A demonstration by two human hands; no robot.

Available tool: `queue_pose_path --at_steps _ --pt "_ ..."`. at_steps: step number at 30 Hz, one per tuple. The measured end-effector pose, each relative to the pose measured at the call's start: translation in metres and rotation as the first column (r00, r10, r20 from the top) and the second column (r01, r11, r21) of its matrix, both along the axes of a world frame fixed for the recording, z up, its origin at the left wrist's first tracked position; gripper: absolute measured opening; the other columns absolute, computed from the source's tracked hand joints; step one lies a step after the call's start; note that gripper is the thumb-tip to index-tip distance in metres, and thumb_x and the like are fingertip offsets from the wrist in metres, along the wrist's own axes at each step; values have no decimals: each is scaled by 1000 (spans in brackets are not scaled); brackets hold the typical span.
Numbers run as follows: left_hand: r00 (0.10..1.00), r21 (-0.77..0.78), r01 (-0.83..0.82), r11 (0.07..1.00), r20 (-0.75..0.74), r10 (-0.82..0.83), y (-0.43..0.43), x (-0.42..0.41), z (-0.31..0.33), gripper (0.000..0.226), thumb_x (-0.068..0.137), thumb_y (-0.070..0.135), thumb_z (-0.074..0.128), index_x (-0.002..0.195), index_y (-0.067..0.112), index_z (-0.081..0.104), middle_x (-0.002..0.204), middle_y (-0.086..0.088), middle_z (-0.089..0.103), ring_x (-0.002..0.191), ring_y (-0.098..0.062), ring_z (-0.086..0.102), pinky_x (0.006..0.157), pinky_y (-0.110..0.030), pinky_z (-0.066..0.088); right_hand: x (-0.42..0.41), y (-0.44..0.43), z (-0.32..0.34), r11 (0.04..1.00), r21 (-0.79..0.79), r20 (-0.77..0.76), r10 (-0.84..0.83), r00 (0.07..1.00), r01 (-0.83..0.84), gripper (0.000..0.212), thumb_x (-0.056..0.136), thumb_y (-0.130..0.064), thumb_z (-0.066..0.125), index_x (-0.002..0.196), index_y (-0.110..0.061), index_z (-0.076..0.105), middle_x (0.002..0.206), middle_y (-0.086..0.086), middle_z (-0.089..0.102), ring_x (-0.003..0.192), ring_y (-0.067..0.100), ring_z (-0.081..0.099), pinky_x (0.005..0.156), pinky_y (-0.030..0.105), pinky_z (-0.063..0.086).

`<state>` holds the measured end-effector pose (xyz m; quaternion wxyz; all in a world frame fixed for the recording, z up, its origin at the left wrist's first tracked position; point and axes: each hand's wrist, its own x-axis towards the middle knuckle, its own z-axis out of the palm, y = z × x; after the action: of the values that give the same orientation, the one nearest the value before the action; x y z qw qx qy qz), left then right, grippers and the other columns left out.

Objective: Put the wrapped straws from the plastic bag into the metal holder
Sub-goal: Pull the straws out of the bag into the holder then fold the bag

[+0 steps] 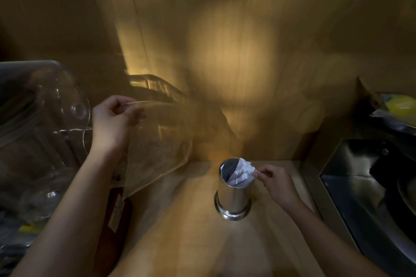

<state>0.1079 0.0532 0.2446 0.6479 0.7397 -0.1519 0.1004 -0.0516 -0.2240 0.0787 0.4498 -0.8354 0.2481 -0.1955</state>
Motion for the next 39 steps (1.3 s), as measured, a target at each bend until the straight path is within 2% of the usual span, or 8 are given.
queue_pose_path --at_steps 8,13,17,22,26,30,34,39 --pt "999 32 44 999 19 -45 0 -2 -12 8 85 8 61 92 10 64 72 0 65 56 3 64 51 -9 49 15 8 -14 997 -72 -245 17 969 -36 20 76 -20 68 56 -22 66 67 1 70 70 19 63 66 34 48" --pt "994 17 99 995 46 -100 1 -3 -10 17 83 9 63 77 26 64 63 8 69 58 1 65 52 -11 50 15 6 -3 986 -159 -383 -11 924 -54 21 75 -33 64 74 -12 65 66 1 61 71 21 60 57 28 36" --pt "983 -30 152 988 105 -148 3 -6 2 19 82 9 65 76 26 65 63 14 71 62 0 66 55 -11 51 18 13 19 999 35 -94 27 995 -24 16 79 -23 68 93 -13 66 79 4 63 78 22 60 69 33 46" --pt "932 -138 341 930 181 -315 8 -15 22 7 73 17 68 77 22 66 64 10 72 63 -3 68 59 -14 54 30 20 66 926 372 203 -17 979 -61 12 78 -12 70 88 -19 68 82 -2 65 78 12 60 70 25 48" --pt "892 -142 420 896 245 -380 15 -14 30 22 74 3 66 74 25 68 66 10 72 64 -4 68 61 -15 55 35 16 93 900 419 318 -21 948 -121 36 81 -2 62 113 -17 57 108 6 62 94 10 57 74 21 43" --pt "907 -164 402 901 204 -368 22 -13 27 30 73 -6 64 70 24 67 64 10 71 62 -3 67 58 -15 54 35 11 111 761 590 476 -57 878 -271 63 64 -18 68 123 -21 48 111 -3 60 106 9 54 81 23 37" --pt "914 -299 402 865 70 -401 27 -16 19 22 72 3 61 64 23 68 58 5 71 55 -5 66 53 -15 54 30 5 113 632 623 497 137 857 -462 44 69 -18 65 112 -15 59 101 6 72 102 22 64 88 33 45" --pt "955 -152 261 953 -103 -278 28 -10 5 12 83 11 58 87 19 65 70 13 74 61 -2 67 56 -20 54 30 21 108 720 557 410 194 891 -413 10 62 -13 71 72 -13 71 64 2 72 62 13 67 58 19 54"
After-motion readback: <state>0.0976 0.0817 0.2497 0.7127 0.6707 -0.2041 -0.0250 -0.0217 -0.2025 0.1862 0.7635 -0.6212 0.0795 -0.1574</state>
